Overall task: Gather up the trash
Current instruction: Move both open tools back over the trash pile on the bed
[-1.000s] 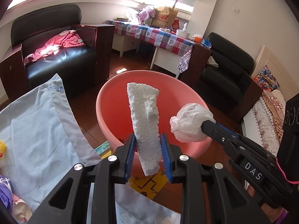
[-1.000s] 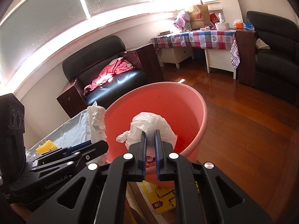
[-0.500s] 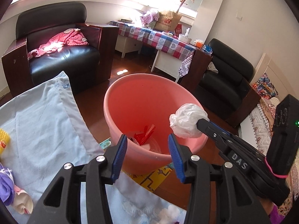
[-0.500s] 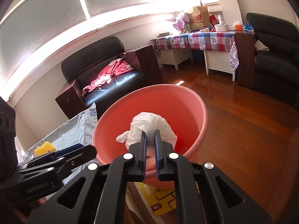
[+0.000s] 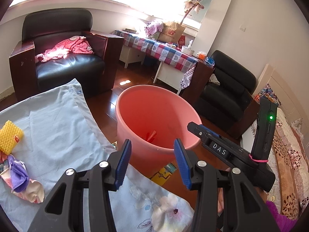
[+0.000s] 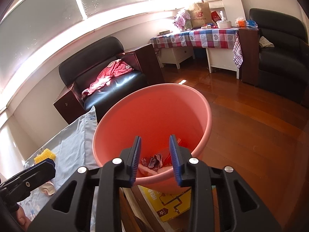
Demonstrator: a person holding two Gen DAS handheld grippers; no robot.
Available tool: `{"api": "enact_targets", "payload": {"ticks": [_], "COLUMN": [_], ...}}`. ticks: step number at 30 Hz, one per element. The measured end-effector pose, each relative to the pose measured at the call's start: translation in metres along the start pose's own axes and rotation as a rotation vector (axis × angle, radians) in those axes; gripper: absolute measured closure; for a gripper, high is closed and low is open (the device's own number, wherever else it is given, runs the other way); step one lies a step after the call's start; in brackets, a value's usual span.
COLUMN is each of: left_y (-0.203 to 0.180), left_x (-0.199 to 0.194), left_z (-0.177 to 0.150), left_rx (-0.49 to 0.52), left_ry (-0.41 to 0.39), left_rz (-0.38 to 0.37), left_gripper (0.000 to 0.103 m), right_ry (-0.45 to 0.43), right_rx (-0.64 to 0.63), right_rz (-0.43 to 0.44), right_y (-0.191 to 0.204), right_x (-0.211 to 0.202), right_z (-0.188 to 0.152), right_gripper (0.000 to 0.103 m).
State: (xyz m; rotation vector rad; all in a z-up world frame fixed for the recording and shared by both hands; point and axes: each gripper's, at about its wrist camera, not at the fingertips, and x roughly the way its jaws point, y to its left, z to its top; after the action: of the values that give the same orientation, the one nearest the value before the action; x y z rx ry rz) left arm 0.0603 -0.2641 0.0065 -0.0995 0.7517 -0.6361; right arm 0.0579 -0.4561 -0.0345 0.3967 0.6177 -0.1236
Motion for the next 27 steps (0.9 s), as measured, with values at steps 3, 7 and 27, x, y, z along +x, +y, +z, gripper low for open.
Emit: {"api": "enact_targets", "payload": {"ticks": [3,7,27], "left_y": [-0.001,-0.001,0.024], "left_x": [-0.011,-0.025,-0.104], "left_z": [-0.005,-0.008,-0.034], "left_rx": [0.011,0.020,0.051], "left_ry": [-0.017,-0.033,-0.136], "left_rz": [0.009,0.021,0.116], "left_gripper": [0.058,0.058,0.058], "right_ry": [-0.015,-0.030,-0.060], "right_rx": [-0.020,-0.045,-0.225], "right_rz": [0.007,0.038,0.191], "right_y": [0.007,0.017,0.101], "right_x": [-0.010,-0.024,-0.070], "right_z": [-0.002,-0.005,-0.034], "right_gripper": [0.072,0.072,0.072]}}
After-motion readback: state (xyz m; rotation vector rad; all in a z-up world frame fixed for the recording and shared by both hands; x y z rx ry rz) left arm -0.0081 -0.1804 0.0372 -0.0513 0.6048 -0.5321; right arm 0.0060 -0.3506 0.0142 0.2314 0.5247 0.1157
